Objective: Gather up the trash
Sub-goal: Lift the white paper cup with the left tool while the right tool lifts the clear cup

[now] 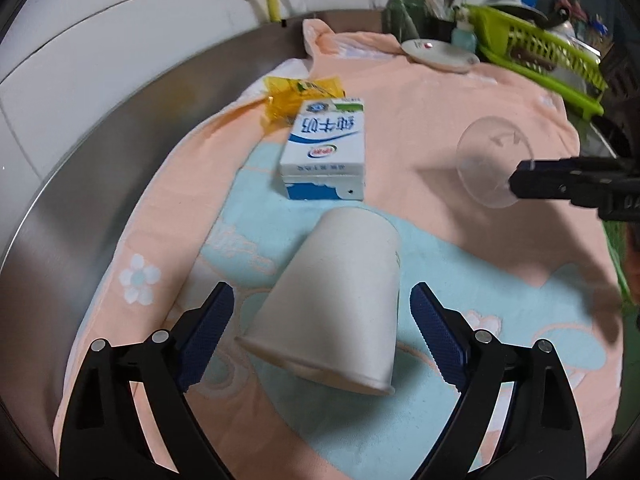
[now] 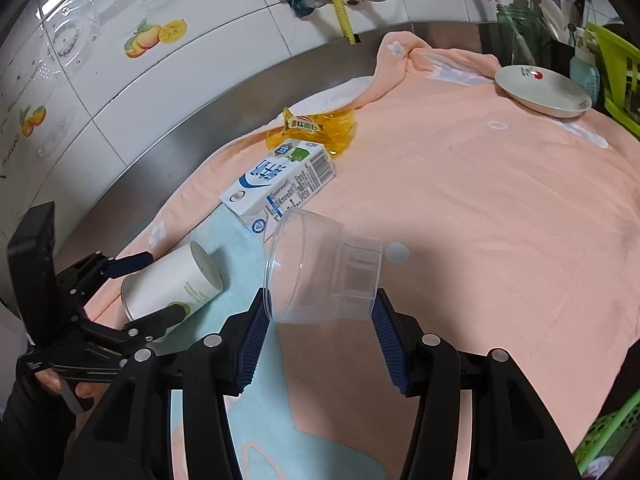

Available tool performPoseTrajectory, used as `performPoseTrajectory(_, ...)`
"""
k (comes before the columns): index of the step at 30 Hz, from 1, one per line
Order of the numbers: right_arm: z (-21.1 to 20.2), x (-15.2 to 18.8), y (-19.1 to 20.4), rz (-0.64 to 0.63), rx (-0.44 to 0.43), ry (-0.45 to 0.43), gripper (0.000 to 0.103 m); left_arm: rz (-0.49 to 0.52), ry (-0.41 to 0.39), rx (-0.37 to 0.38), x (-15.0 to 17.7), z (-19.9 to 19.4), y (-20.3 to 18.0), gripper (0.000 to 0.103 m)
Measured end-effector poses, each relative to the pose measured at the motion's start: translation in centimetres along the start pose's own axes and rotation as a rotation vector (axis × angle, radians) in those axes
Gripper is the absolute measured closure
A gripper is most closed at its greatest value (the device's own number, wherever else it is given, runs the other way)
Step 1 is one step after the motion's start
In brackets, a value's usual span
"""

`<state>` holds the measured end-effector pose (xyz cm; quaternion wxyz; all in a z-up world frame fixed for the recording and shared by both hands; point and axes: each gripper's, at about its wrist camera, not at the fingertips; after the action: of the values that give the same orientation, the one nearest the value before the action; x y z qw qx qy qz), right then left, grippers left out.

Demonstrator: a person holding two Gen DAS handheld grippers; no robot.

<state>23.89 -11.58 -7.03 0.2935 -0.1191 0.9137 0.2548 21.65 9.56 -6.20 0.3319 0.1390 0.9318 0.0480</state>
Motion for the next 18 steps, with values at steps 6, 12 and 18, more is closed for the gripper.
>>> performPoseTrajectory(6, -1.8, 1.0, -0.3, 0.008, 0.004, -0.013, 0.053, -0.02, -0.001, -0.036, 0.1, -0.2, -0.6, 0.028)
performPoseTrajectory(12, -5.5, 2.8, -0.6, 0.017, 0.014, -0.051, 0.053, -0.064, -0.015, -0.011, 0.4, -2.1, -1.8, 0.039)
performPoseTrajectory(18, -9.8, 5.5, -2.1, 0.038, 0.069, -0.077, 0.053, -0.062, -0.035, 0.023, 0.6, -3.9, -4.7, 0.039)
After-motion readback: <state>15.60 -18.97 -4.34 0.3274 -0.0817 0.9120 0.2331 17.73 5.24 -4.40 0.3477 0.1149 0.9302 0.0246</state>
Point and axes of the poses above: each gripper's, at about its wrist camera, not at the fingertips, and z roughly the way its jaws point, y to its left, x to its underside, and after that the axes turned 5 degrees about -x, right-handed
